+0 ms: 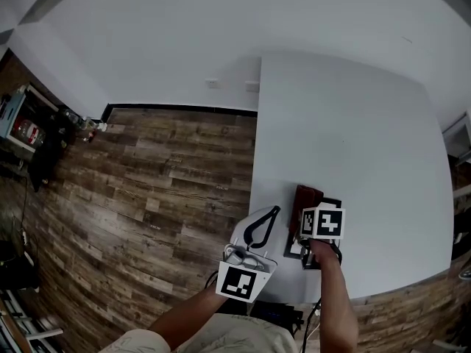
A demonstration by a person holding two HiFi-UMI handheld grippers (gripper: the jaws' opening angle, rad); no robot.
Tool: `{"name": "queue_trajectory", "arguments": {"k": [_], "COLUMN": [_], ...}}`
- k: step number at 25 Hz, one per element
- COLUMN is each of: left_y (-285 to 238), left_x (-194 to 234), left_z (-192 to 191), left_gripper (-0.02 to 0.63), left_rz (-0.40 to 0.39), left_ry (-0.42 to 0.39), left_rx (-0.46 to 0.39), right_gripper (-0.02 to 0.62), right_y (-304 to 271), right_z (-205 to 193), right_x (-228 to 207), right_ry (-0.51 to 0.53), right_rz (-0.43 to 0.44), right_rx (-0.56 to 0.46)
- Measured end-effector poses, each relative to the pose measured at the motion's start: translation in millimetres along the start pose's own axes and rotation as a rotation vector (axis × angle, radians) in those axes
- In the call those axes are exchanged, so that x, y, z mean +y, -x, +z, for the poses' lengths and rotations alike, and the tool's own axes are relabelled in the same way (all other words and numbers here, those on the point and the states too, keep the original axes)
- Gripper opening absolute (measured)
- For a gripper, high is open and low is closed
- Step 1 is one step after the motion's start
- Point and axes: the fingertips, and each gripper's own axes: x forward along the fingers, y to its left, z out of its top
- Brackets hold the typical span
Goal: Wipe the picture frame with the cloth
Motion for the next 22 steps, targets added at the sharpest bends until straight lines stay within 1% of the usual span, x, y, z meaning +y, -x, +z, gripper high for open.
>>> {"name": "queue_trajectory", "arguments": {"k": [10,15,22], "left_y": [-1.4,-3.7,-11.9], "left_x": [-1.8,-5.5,-14.5], "left_z": [1.3,1.8,-1.7], "left_gripper": [0.000,0.000,0.000], "left_rz": [-0.010,-0.019,-0.038], "left_ry": [0.008,0.006,0.005], "left_rx": [0.001,-0.001,0.000], "right_gripper": [0.061,0.060,0.061], "right_y": [3.1,7.6,17.0], "right_z": [-0.9,-4.6,-8.5], "right_x": [-6.3,-24.1,-58.6], "right_ry": [-0.009,-0.017,-0.061], "right_rz": [-0.010,-0.043,-0.082], "right_rx": [-0.003,0.001,0.000]}}
